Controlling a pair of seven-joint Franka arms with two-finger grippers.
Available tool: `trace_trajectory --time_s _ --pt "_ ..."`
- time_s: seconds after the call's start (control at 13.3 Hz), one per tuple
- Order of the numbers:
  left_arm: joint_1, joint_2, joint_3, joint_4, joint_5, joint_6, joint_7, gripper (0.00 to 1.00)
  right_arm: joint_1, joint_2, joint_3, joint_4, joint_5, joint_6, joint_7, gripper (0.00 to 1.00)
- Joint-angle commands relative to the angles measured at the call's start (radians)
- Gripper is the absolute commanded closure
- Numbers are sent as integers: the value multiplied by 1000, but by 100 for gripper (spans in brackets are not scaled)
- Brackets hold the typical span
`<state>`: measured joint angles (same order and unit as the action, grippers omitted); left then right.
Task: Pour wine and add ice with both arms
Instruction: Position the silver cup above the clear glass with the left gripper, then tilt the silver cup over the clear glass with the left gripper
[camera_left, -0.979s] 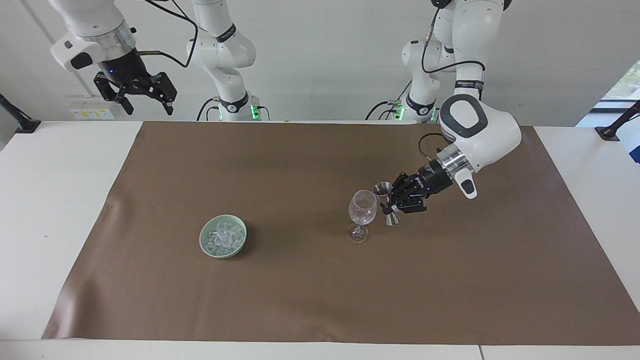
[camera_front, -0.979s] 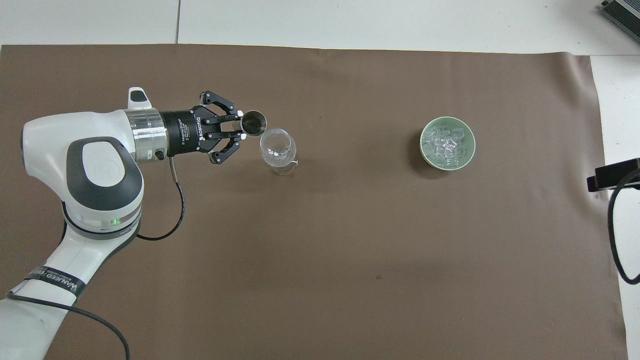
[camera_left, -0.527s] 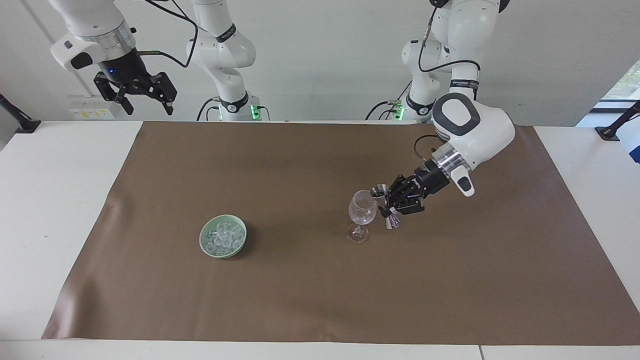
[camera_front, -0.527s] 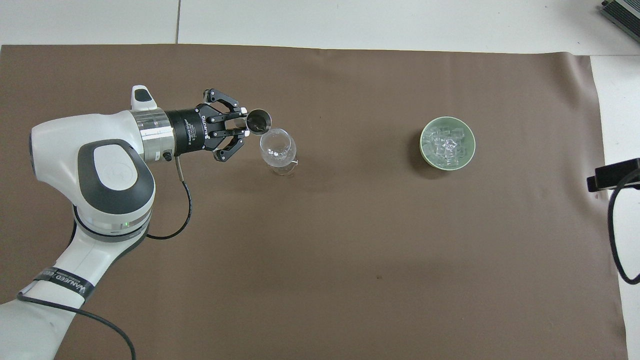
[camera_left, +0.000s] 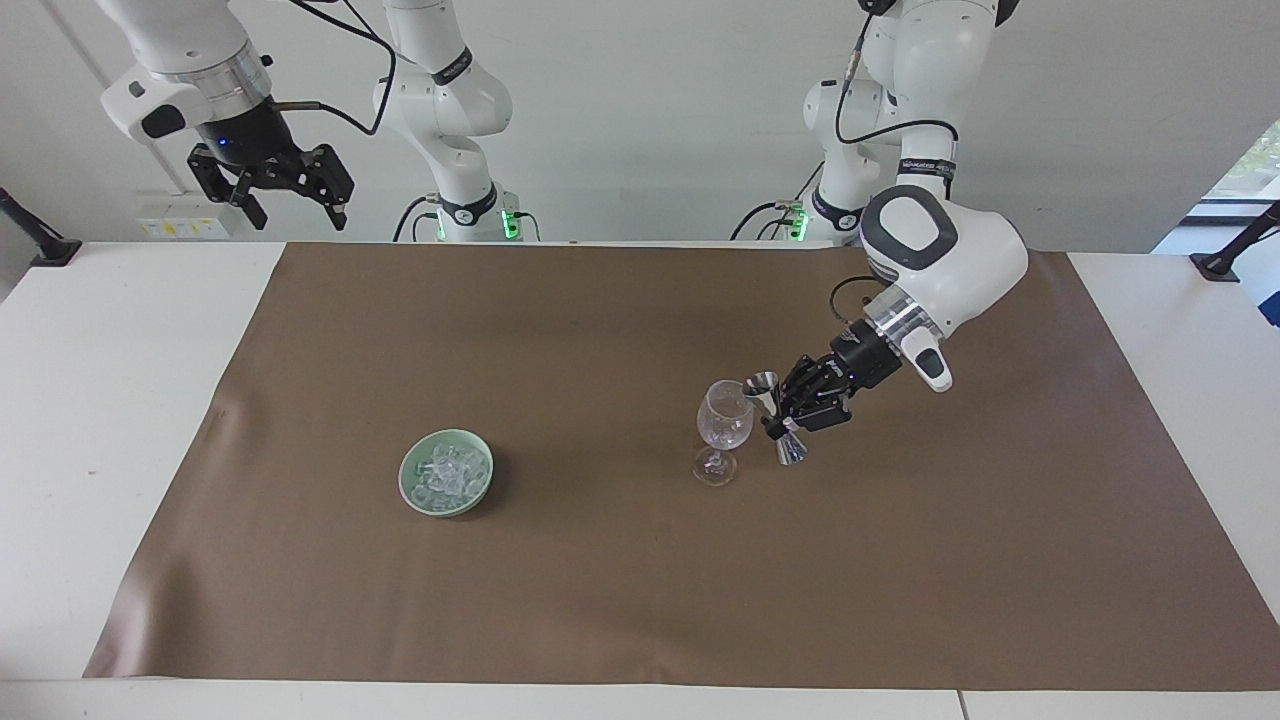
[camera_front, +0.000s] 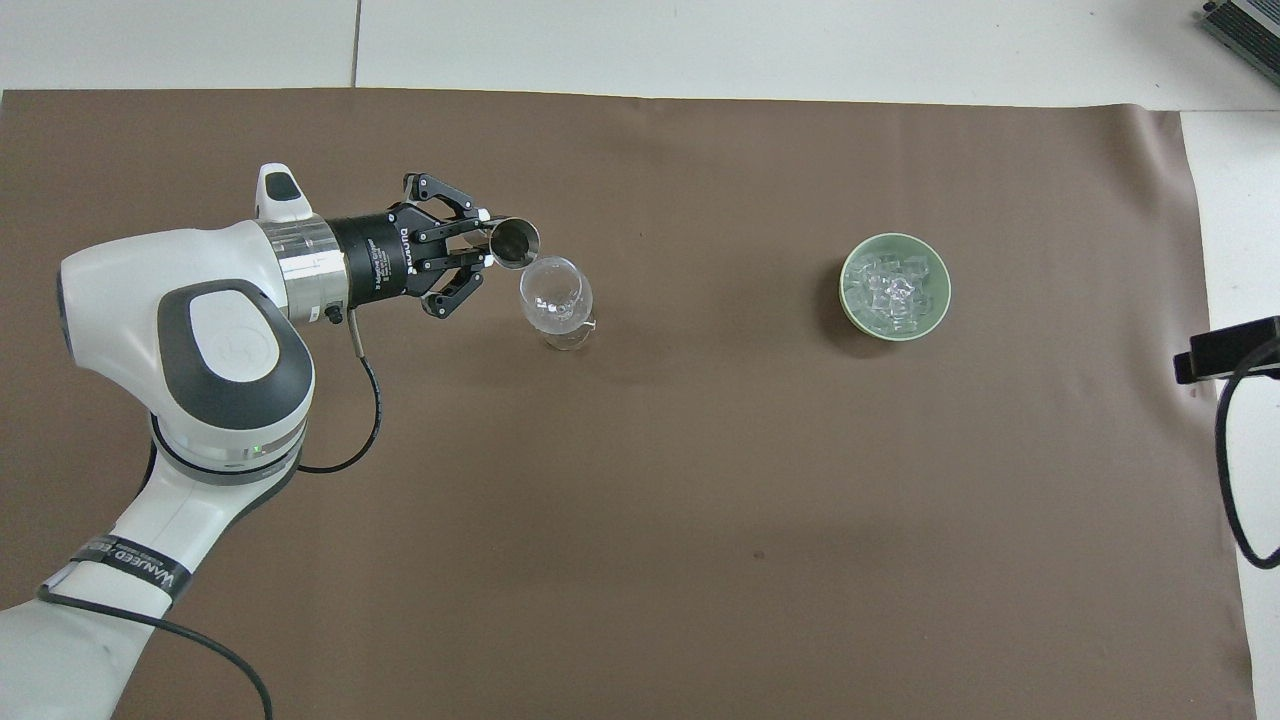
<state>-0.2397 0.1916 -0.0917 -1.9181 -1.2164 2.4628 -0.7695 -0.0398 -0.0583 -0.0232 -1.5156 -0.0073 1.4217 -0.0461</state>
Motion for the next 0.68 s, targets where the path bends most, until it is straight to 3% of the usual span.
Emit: trace_trajectory --time_s 0.0,0.6 --pt "-41 -17 10 -18 -6 62 19 100 0 -12 0 -12 10 8 11 0" --pt "-53 -12 10 -16 -5 87 99 100 0 -12 0 -12 10 8 11 0"
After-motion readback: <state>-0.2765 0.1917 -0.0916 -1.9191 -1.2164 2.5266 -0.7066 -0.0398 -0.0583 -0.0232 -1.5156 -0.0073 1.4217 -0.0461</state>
